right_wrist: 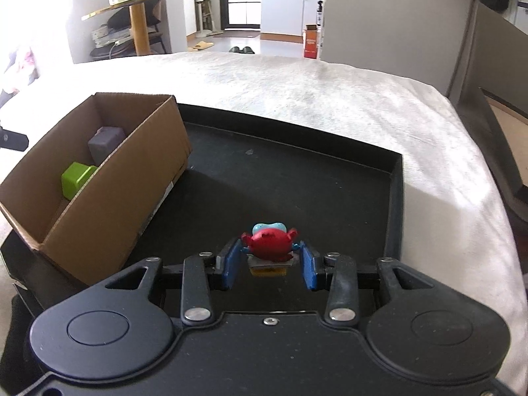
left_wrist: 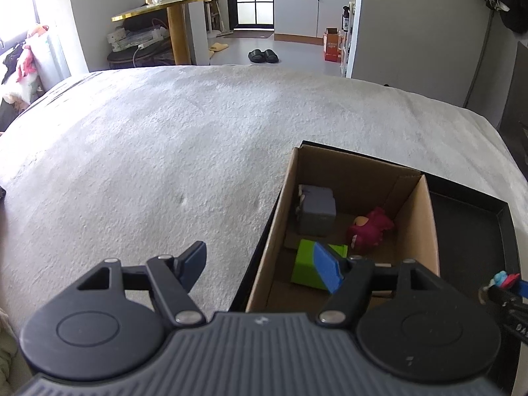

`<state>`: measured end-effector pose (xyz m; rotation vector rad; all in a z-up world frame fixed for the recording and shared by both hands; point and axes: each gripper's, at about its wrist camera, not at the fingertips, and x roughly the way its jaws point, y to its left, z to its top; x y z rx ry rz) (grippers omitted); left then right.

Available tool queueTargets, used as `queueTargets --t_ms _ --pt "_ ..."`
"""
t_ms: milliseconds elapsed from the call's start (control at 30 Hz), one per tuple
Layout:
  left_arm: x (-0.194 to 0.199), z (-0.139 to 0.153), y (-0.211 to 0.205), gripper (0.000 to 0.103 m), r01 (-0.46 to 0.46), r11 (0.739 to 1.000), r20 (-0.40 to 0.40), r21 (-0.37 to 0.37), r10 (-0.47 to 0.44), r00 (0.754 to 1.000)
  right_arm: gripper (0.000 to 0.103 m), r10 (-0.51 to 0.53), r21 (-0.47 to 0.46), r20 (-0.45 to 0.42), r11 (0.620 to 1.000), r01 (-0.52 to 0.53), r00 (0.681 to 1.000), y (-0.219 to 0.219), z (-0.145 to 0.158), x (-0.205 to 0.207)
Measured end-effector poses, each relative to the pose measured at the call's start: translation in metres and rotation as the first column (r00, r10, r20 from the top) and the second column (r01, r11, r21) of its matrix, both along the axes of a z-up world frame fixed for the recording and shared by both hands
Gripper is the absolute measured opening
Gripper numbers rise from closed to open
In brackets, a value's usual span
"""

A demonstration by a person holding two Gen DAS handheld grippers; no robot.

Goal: Organize rigid objects
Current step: 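Close the right gripper on the blue-and-red figure and lift it, then carry the blue-and-red figure over the box and open the right gripper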

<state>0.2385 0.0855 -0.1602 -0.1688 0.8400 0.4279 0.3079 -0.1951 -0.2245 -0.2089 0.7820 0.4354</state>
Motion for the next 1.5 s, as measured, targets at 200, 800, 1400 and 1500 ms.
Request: queueTargets --t_ms 200,800,1400,1500 --pt "-0.007 0.003 0.014 0.07 -0.013 0.998 0.013 -0.058 0.013 1.0 0.038 -0.023 0.0 0.029 1.0 0.023 0.999 0.01 0.024 -0.014" --pt "-0.02 -0.008 0.048 0.079 -0.006 0.986 0.022 -0.166 0.01 1.0 0.038 0.034 -0.008 0.127 0.999 -0.033 0.991 0.079 0.07 -0.028" --pt "-0.021 -0.028 0.048 0.062 0.091 0.971 0.054 -0.222 -0.081 0.995 0.038 0.075 0.019 0.135 0.997 -0.078 0.988 0.138 0.07 -0.018" --pt "-0.019 -0.038 0.044 0.039 0.117 0.957 0.04 -0.264 -0.11 0.993 0.038 0.095 0.025 0.127 0.995 -0.099 0.987 0.154 0.066 -0.018"
